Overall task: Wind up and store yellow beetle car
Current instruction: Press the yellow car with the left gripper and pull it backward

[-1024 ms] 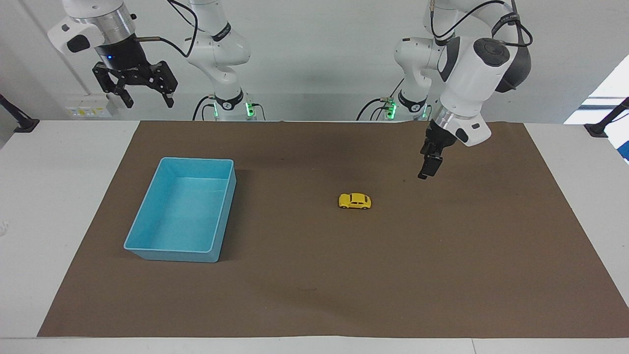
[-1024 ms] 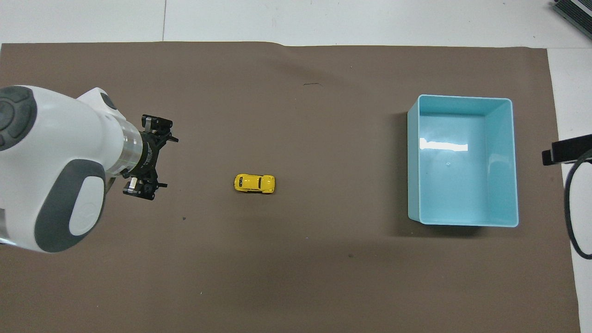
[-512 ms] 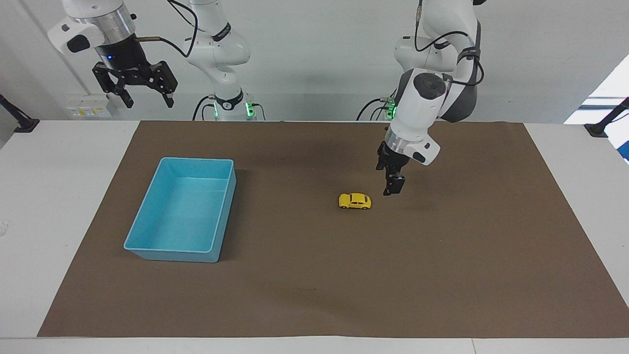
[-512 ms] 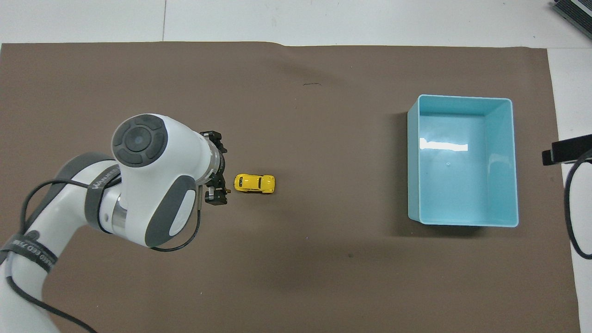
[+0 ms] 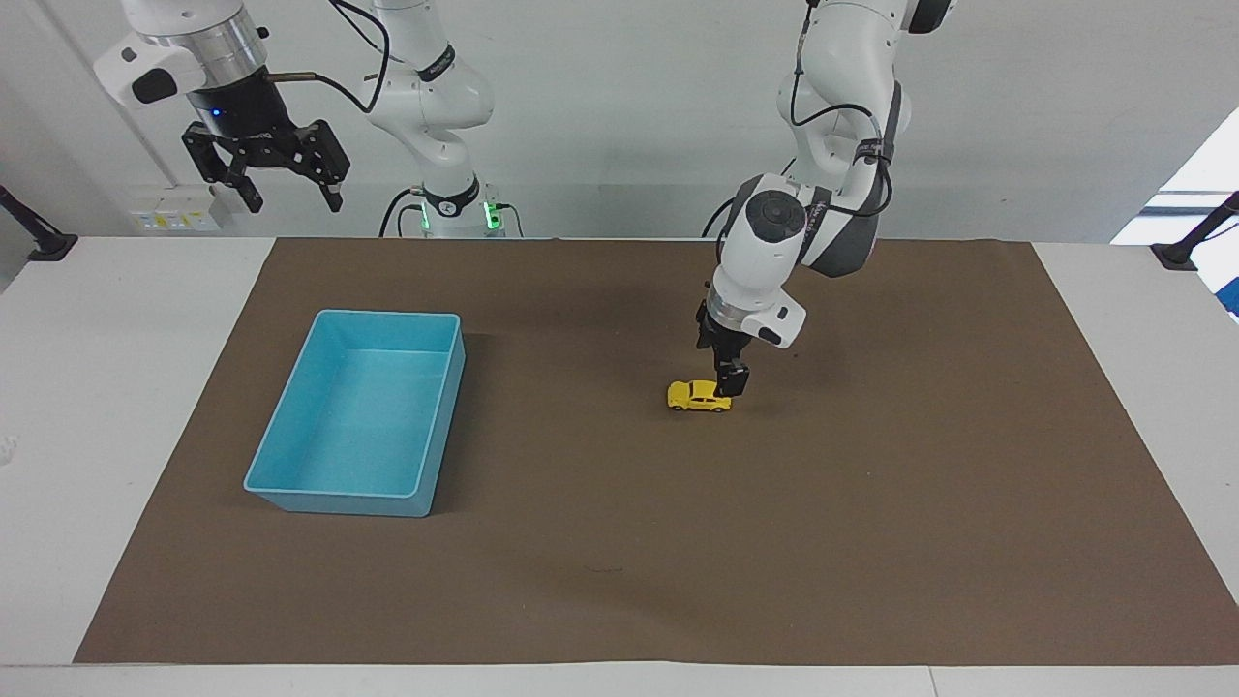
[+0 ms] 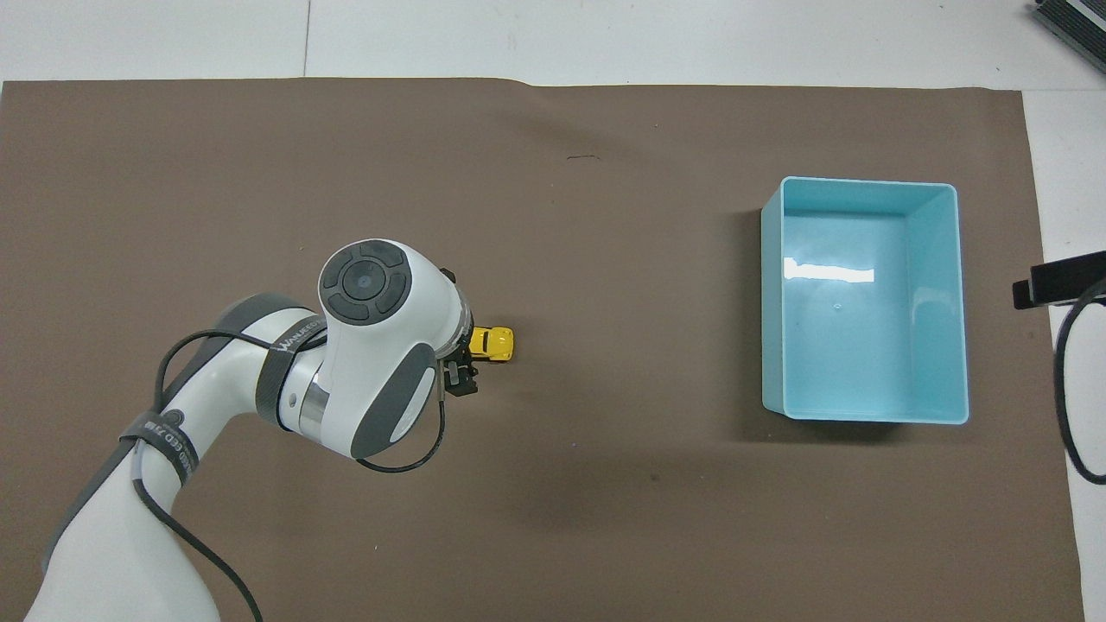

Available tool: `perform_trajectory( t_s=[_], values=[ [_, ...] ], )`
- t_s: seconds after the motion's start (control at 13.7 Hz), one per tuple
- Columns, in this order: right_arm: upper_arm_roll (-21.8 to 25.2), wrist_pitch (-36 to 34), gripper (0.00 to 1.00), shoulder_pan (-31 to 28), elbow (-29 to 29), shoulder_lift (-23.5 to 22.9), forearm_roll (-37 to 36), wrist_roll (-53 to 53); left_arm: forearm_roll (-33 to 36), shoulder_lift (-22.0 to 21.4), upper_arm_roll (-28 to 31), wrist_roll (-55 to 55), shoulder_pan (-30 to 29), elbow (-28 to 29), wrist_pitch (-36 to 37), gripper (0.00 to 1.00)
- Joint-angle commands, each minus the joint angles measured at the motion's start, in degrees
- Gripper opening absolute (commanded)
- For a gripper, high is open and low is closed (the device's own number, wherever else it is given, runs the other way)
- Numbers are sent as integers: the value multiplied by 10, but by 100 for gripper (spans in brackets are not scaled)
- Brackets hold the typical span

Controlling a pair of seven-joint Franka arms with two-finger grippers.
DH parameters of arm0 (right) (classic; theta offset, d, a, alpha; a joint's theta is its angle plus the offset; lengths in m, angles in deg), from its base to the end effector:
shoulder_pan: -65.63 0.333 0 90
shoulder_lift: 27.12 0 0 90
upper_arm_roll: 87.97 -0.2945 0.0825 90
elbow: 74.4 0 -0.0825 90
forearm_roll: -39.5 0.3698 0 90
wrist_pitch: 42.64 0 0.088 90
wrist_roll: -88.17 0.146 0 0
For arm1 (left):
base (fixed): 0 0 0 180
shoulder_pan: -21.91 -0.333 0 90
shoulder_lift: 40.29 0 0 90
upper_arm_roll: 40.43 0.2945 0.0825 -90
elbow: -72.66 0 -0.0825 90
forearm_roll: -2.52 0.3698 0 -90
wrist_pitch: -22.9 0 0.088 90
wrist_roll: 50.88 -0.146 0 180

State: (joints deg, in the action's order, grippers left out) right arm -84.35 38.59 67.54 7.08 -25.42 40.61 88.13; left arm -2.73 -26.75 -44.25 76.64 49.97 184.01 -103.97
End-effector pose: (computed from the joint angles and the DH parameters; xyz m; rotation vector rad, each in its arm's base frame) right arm 0.5145 -0.0129 0.6329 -3.1205 0.0405 -0.0399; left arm 0.5007 -0.3174 0.3139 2.0093 2.3459 -0.1270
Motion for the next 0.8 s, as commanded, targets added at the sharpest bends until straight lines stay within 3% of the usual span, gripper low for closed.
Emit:
perform_trajectory(
  t_s=[0.0,0.22,0.59,0.66,0.73],
  values=[
    [-1,4,100,-3,16,14,8,7,3,12,11,19,13,7,-20,100],
    [-1,4,100,-3,16,14,8,7,3,46,12,38,29,7,-37,100],
    [-1,4,100,-3,16,14,8,7,4,55,13,43,30,7,-62,100],
    [-1,4,100,-3,16,14,8,7,4,57,13,44,27,6,-62,86],
    [-1,4,100,-3,16,14,8,7,4,57,13,44,26,7,-62,53]
  ],
)
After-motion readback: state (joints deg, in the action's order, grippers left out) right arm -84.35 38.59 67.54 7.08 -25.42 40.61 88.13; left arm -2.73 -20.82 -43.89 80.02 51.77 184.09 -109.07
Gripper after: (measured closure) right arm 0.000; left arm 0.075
